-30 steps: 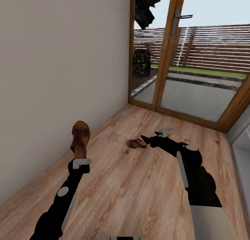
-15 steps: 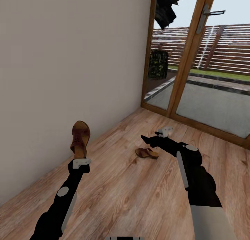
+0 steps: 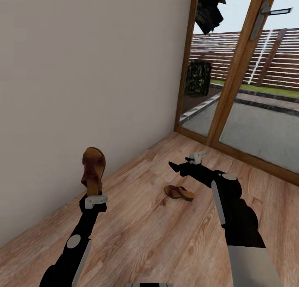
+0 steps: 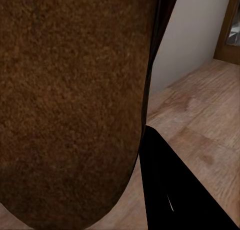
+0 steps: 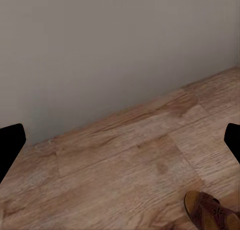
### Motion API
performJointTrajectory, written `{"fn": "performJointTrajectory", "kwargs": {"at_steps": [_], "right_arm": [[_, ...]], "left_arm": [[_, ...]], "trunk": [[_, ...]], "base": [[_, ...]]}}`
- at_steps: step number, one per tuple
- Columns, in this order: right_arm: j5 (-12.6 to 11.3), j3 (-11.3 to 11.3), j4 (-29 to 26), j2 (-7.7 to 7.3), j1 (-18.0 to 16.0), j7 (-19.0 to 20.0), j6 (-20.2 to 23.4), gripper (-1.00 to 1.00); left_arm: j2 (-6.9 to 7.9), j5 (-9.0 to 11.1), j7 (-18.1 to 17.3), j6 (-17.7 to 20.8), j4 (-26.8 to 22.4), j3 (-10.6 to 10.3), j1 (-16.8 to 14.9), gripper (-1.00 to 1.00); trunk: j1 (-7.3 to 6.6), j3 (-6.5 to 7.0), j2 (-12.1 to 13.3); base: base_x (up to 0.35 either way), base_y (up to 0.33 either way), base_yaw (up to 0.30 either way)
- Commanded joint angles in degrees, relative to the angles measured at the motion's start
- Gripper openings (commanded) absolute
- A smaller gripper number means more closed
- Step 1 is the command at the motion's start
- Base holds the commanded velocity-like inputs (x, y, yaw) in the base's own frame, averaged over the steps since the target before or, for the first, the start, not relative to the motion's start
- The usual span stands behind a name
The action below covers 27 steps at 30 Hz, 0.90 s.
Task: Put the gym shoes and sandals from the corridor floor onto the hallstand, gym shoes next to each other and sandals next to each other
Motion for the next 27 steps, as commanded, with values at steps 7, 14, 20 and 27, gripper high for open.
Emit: {"fn": "performJointTrajectory", "kwargs": {"at_steps": [7,14,20,27], "right_arm": [[0.6,-0.2,-0.1,0.08,0.0,0.6,0.2,1.00],[0.6,-0.2,-0.1,0.08,0.0,0.6,0.2,1.00],[0.6,-0.2,-0.1,0.08,0.0,0.6,0.2,1.00],[0.6,-0.2,-0.1,0.07,0.0,0.6,0.2,1.00]], "left_arm": [[-0.05,-0.6,0.1,-0.5,0.2,0.1,0.1,-1.00],[-0.14,-0.6,0.1,-0.6,0.2,0.1,0.1,-1.00],[-0.29,-0.7,0.1,-0.6,0.6,0.1,0.1,-1.00],[-0.38,-0.8,0.1,-0.7,0.7,0.1,0.1,-1.00]], "trunk": [[-0.01,-0.03,0.0],[-0.01,0.10,0.0],[-0.01,0.22,0.0],[-0.01,0.23,0.0]], "base": [[0.009,-0.004,0.047],[0.091,-0.058,0.236],[0.214,-0.180,0.262],[0.187,-0.216,0.028]]}}
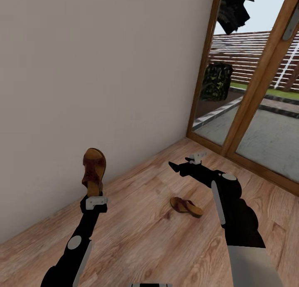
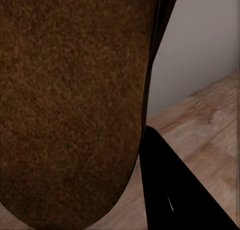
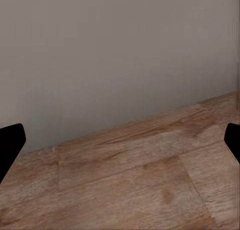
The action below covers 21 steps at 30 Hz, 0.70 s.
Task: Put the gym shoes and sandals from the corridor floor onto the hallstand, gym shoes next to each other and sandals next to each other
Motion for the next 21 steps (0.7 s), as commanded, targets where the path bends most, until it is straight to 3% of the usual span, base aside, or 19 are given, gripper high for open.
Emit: {"fn": "performJointTrajectory", "kwargs": {"at_steps": [1,12,21], "right_arm": [[0.6,-0.2,0.0,0.06,0.0,0.6,0.1,1.00],[0.6,-0.2,-0.1,0.05,0.0,0.6,0.1,1.00],[0.6,-0.2,-0.2,0.05,0.0,0.6,0.1,1.00]], "left_arm": [[-0.07,-0.6,0.0,-0.1,0.0,0.1,0.0,-1.00],[-0.17,-0.6,0.0,-0.2,-0.1,0.1,0.0,-1.00],[-0.25,-0.5,0.0,0.0,-0.1,0.1,0.0,-1.00]], "trunk": [[0.00,-0.05,0.0],[0.00,-0.05,0.0],[0.00,-0.05,0.0]], "base": [[0.128,-0.246,0.002],[0.088,-0.256,0.000],[0.195,-0.170,0.061]]}}
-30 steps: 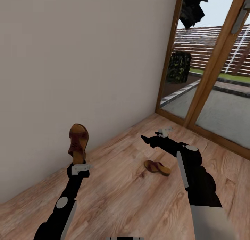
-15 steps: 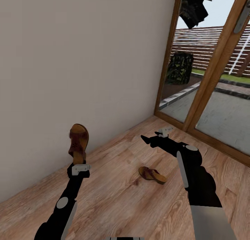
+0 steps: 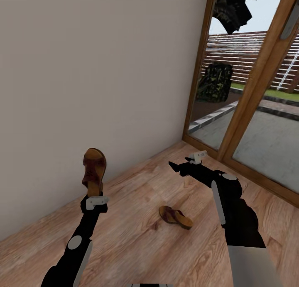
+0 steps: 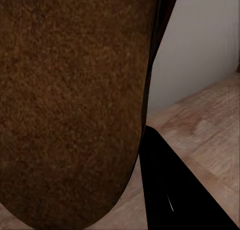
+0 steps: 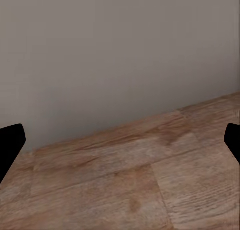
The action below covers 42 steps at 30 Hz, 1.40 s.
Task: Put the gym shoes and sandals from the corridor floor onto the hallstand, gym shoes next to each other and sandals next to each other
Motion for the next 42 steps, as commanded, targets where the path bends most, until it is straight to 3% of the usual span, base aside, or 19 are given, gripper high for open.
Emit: {"fn": "performJointTrajectory", "kwargs": {"at_steps": [1,18,30,42], "right_arm": [[0.6,-0.2,-0.1,0.05,0.0,0.6,0.2,1.00],[0.6,-0.2,-0.1,0.07,0.0,0.6,0.2,1.00],[0.6,-0.2,0.0,0.00,0.0,0.6,0.2,1.00],[0.6,-0.1,-0.1,0.03,0.0,0.6,0.2,1.00]], "left_arm": [[-0.05,-0.6,0.0,-0.1,0.0,0.1,0.0,-1.00],[-0.11,-0.6,-0.1,-0.2,0.0,0.1,0.0,-1.00],[-0.14,-0.7,-0.1,-0.3,0.0,0.1,0.0,-1.00],[-0.14,-0.6,-0.1,-0.2,0.0,0.1,0.0,-1.00]], "trunk": [[0.00,-0.05,0.0],[0.00,-0.05,0.0],[0.00,-0.05,0.0],[0.00,0.08,0.0]], "base": [[0.070,-0.036,0.218],[0.010,-0.043,0.245],[-0.042,-0.242,0.025],[-0.008,-0.029,-0.022]]}}
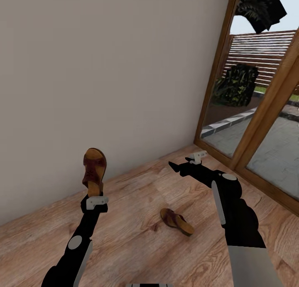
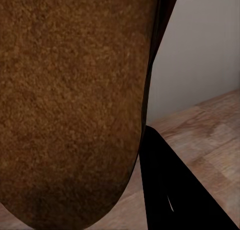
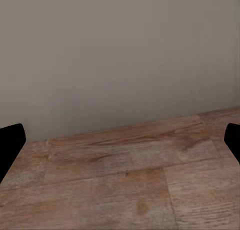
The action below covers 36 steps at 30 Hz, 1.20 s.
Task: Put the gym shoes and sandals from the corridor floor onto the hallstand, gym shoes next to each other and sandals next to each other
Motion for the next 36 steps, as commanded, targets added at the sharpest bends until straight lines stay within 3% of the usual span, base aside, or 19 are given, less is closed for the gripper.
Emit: {"fn": "performJointTrajectory", "kwargs": {"at_steps": [1,3,6,11,14,15,19,23,28,36], "right_arm": [[0.7,-0.2,0.0,0.04,0.0,0.6,0.1,1.00],[0.8,-0.5,1.2,-0.06,0.0,0.6,0.1,1.00],[1.1,-0.6,7.8,-0.20,0.0,0.5,-2.1,1.00],[1.7,-0.6,14.9,-1.02,0.1,0.6,-12.3,1.00],[2.7,-0.6,19.7,-3.55,0.1,0.8,-18.8,1.00],[3.1,-0.6,22.3,-5.33,0.1,0.8,-21.4,1.00],[3.5,-0.6,29.8,-8.71,0.1,0.8,-25.7,1.00],[3.7,-0.6,35.9,-9.98,0.1,0.8,-29.5,1.00],[3.8,-0.5,39.8,-10.38,0.1,0.8,-33.6,1.00],[3.8,-0.4,44.1,-10.33,0.1,0.7,-35.5,1.00]], "left_arm": [[-0.05,-0.6,0.0,-0.1,0.0,0.1,0.0,-1.00],[-0.09,-0.6,-0.4,-0.2,-0.1,0.0,0.0,-1.00],[0.01,-0.5,-0.6,-0.1,-1.0,-1.8,0.0,-1.00],[-0.11,-0.5,-0.7,0.1,-1.4,-3.0,-0.1,-1.00],[-0.16,-0.5,-0.7,0.5,-2.0,-5.2,-0.5,-1.00],[-0.18,-0.4,-0.7,1.4,-2.5,-6.5,-0.6,-1.00],[-0.21,-0.4,-0.4,5.7,-3.8,-8.4,-0.8,-1.00],[-0.21,-0.5,0.0,8.6,-4.8,-9.0,-0.7,-1.00],[-0.22,-0.4,0.4,9.5,-4.7,-9.3,-0.4,-1.00],[-0.44,-0.4,0.5,9.8,-4.4,-9.4,-0.2,-1.00]], "trunk": [[-0.01,-0.03,0.0],[-0.01,-0.01,0.0],[-0.01,-0.01,0.0],[-0.01,-0.01,0.0],[-0.01,-0.01,0.0],[-0.01,-0.01,0.0],[-0.01,-0.01,0.0],[-0.01,-0.01,0.0],[-0.01,-0.01,0.0],[-0.01,-0.01,0.0]], "base": [[0.000,0.000,-0.030],[0.000,0.000,-0.016],[0.000,0.000,-0.003],[0.000,0.000,0.000],[0.000,0.000,0.000],[0.000,0.000,0.000],[0.000,0.000,0.000],[0.000,0.000,0.000],[0.000,0.000,0.000],[0.116,-0.067,0.000]]}}
